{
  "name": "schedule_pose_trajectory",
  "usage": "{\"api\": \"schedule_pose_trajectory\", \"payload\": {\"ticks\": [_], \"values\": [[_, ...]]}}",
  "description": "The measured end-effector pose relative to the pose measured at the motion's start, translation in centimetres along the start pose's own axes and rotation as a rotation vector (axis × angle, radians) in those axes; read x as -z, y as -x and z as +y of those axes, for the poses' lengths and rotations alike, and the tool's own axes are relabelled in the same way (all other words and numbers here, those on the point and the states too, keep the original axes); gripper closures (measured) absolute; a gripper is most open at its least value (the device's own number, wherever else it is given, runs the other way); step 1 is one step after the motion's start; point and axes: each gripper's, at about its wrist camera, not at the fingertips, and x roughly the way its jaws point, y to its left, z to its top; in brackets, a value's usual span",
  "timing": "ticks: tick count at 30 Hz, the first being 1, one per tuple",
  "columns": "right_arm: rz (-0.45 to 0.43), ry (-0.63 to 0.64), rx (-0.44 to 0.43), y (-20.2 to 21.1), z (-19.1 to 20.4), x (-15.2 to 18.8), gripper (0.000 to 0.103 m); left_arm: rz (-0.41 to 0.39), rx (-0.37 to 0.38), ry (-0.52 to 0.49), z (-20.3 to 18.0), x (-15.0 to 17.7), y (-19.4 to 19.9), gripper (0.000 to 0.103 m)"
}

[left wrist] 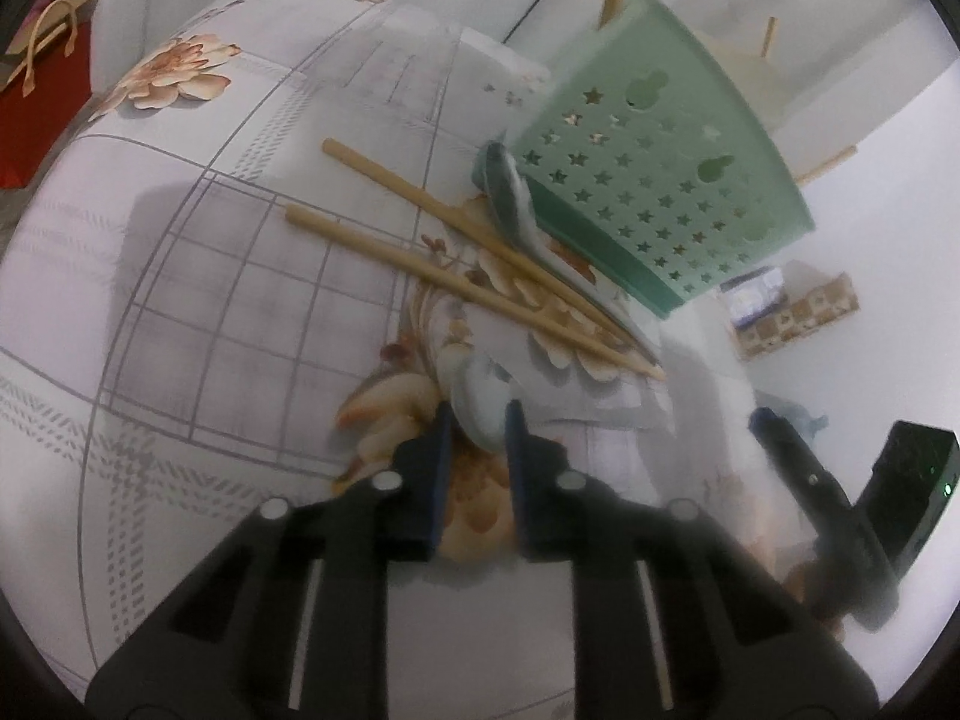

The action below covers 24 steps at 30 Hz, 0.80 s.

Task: Organize utensils
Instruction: 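Grasp a steel spoon with the left tool while the right tool grasps another spoon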

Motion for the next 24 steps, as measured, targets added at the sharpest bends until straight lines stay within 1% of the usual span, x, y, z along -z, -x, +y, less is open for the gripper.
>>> {"api": "schedule_pose_trajectory", "payload": {"ticks": [3,5,10,15,18,24], "values": [[0.000,-0.003,-0.002,0.0,0.0,0.0,0.066,0.002,-0.014,0.029,-0.1,-0.3,-0.3,0.089],[-0.001,-0.002,-0.004,0.0,0.0,0.0,0.066,-0.002,-0.030,0.043,-0.1,-0.5,-0.5,0.094],[-0.005,0.006,-0.009,0.2,0.0,-0.1,0.066,-0.018,-0.038,0.078,0.2,-0.7,-0.8,0.098],[-0.007,0.014,-0.016,0.5,0.3,-0.3,0.066,-0.025,-0.038,0.074,0.2,-0.7,-0.7,0.099],[-0.004,0.033,-0.023,0.5,0.7,-0.8,0.066,-0.031,-0.054,0.054,0.4,-0.5,-0.3,0.099],[0.019,0.119,-0.030,-0.4,2.5,-3.4,0.066,-0.057,-0.098,0.006,1.3,0.0,1.1,0.098]]}}
